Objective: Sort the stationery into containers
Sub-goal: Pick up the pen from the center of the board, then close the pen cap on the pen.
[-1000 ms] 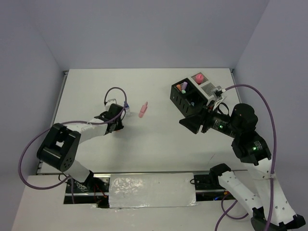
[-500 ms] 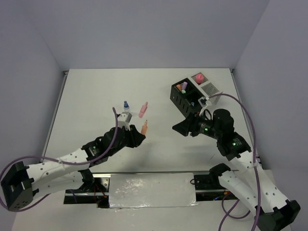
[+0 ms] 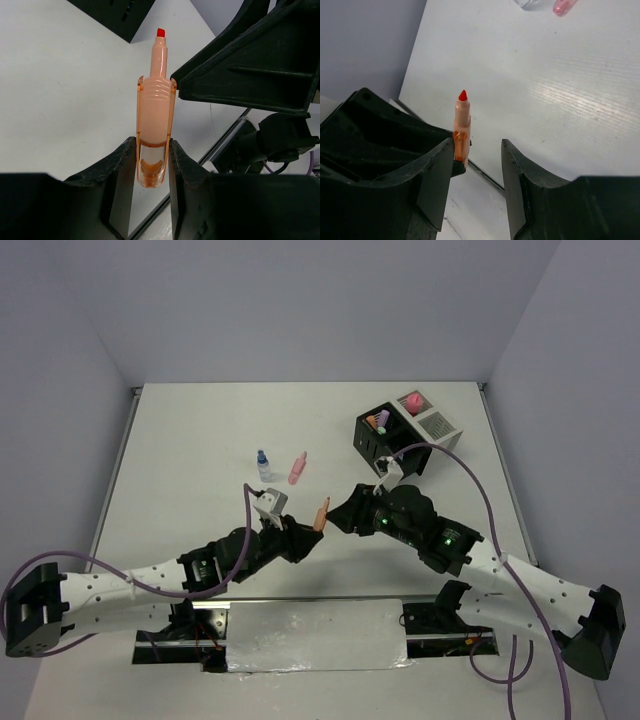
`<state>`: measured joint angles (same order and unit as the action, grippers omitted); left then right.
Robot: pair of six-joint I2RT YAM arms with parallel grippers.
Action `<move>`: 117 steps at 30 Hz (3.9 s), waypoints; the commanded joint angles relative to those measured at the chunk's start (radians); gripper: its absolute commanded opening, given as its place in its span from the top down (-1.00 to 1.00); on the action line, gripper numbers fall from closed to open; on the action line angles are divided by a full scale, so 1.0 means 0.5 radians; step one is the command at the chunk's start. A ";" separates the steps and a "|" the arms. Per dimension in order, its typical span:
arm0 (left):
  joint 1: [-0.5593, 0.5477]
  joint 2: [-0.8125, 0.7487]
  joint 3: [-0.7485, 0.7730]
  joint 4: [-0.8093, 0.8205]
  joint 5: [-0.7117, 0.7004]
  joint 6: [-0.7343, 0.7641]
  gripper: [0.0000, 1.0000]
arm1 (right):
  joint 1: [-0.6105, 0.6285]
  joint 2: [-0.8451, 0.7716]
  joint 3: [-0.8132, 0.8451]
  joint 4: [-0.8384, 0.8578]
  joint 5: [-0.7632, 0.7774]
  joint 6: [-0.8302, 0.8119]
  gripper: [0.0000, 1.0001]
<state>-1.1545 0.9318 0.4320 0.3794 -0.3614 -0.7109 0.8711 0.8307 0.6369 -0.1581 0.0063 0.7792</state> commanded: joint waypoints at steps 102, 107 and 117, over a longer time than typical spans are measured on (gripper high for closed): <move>-0.026 -0.237 0.486 0.134 0.947 0.204 0.82 | -0.141 0.038 0.564 0.077 -1.958 -1.147 1.00; -0.026 -0.225 0.480 0.110 0.901 0.179 1.00 | -0.144 0.032 0.570 0.083 -1.915 -1.138 0.99; -0.026 -0.415 0.471 0.082 0.570 0.112 1.00 | -0.147 0.020 0.420 0.264 -1.866 -1.058 0.05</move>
<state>-1.1641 0.7631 0.6647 0.3786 -0.0040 -0.6365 0.7925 0.8536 0.8558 -0.1123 -0.9360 0.2310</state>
